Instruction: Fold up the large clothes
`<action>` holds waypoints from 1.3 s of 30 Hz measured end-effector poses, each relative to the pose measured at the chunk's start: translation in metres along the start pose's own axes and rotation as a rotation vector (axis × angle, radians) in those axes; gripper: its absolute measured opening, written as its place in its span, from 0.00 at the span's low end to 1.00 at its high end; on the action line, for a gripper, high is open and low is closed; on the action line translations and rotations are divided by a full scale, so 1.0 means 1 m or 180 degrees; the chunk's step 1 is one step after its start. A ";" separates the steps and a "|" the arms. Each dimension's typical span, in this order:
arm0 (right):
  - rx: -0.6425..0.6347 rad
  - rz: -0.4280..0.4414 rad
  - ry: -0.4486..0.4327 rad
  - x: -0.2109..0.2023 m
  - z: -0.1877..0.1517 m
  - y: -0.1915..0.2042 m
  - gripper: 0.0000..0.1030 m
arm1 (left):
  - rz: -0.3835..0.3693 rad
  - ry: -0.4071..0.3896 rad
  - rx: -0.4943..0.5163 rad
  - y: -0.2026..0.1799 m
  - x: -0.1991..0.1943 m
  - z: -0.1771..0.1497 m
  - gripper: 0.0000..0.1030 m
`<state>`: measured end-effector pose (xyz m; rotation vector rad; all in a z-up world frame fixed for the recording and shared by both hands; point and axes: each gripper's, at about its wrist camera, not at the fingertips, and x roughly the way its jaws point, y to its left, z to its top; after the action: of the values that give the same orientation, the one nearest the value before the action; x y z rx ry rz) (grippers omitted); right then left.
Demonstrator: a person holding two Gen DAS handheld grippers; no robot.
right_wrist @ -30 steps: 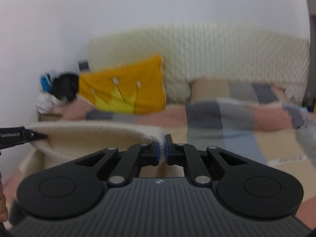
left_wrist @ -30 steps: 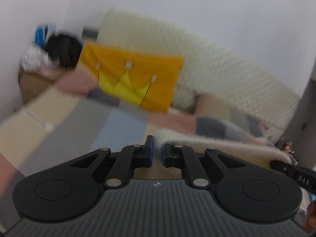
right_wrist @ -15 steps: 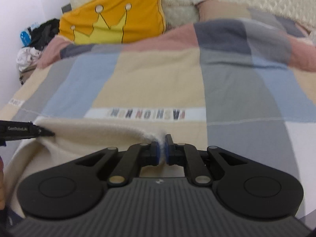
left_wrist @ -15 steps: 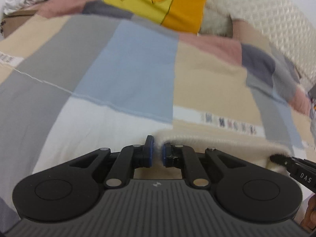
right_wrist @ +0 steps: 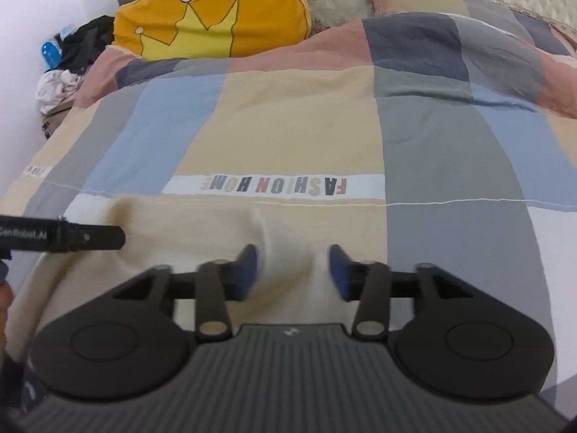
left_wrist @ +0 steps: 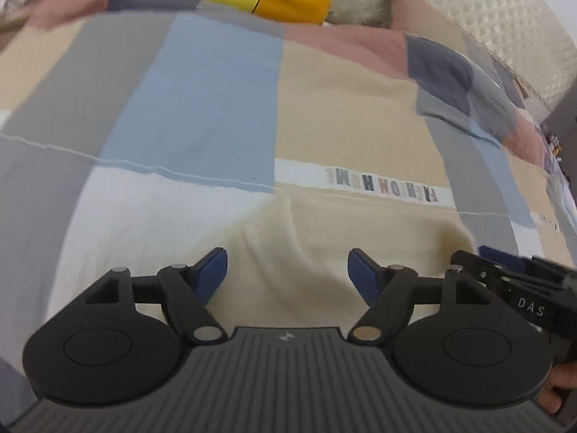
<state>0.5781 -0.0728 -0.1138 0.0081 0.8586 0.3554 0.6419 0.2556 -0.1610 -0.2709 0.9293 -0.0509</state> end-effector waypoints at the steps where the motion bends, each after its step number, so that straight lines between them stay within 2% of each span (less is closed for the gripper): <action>1: -0.0036 0.0018 0.0034 -0.003 0.000 0.003 0.50 | 0.0008 -0.0013 0.0004 0.000 -0.006 -0.001 0.76; 3: -0.0048 0.0013 0.0030 -0.011 0.000 0.007 0.50 | -0.0038 -0.0037 -0.0010 0.000 -0.022 -0.005 0.76; 6: 0.0001 0.0071 -0.0033 -0.031 -0.002 0.010 0.57 | 0.0011 -0.0119 0.0017 0.001 -0.048 -0.011 0.76; 12: 0.0022 0.0142 -0.0240 -0.092 -0.011 0.022 0.57 | 0.0037 -0.0310 0.0010 -0.002 -0.119 -0.028 0.76; 17: 0.0014 0.0223 -0.0447 -0.155 -0.029 0.041 0.57 | 0.0028 -0.0415 0.0027 -0.014 -0.183 -0.058 0.76; 25: -0.0047 0.0318 -0.0666 -0.257 -0.086 0.066 0.57 | 0.0071 -0.0656 0.0116 -0.034 -0.292 -0.132 0.76; 31: -0.0141 0.0324 -0.0761 -0.319 -0.136 0.077 0.57 | 0.0081 -0.0782 -0.0075 -0.029 -0.365 -0.197 0.76; 35: -0.0196 0.0382 -0.0833 -0.352 -0.173 0.079 0.57 | 0.0141 -0.0773 -0.0142 -0.027 -0.397 -0.241 0.76; 39: -0.0174 0.0452 -0.0831 -0.369 -0.209 0.075 0.57 | 0.0204 -0.0733 -0.0235 -0.020 -0.413 -0.279 0.76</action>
<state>0.1795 -0.1443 0.0329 0.0637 0.5909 0.4991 0.1736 0.2439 0.0100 -0.3085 0.7111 0.0726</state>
